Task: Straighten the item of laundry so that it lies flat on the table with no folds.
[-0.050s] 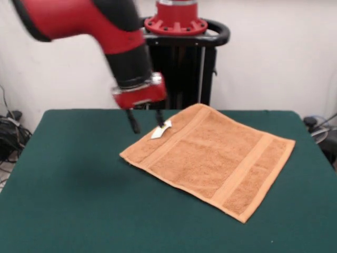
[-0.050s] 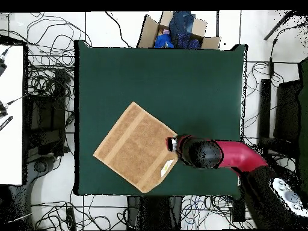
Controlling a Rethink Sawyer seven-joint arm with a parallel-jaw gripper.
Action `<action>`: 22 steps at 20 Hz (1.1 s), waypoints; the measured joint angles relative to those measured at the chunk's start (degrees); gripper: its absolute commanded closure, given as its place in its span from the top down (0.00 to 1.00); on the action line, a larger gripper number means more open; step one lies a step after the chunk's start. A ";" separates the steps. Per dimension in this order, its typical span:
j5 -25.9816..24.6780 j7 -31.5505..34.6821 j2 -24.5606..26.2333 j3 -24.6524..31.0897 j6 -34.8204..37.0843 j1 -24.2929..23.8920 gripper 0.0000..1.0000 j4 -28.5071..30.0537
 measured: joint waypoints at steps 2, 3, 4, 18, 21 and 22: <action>0.25 3.73 -0.94 -3.19 -8.39 6.49 1.00 1.81; 0.58 5.32 -1.22 -4.51 -11.91 9.17 1.00 2.63; 1.06 6.12 -1.32 -5.11 -13.34 10.32 1.00 3.08; 14.71 17.03 -1.62 -17.24 -23.45 19.54 1.00 11.36; 14.83 17.03 -1.42 -20.37 -23.32 21.65 1.00 11.36; 14.82 17.03 -1.21 -21.66 -23.29 22.69 1.00 11.35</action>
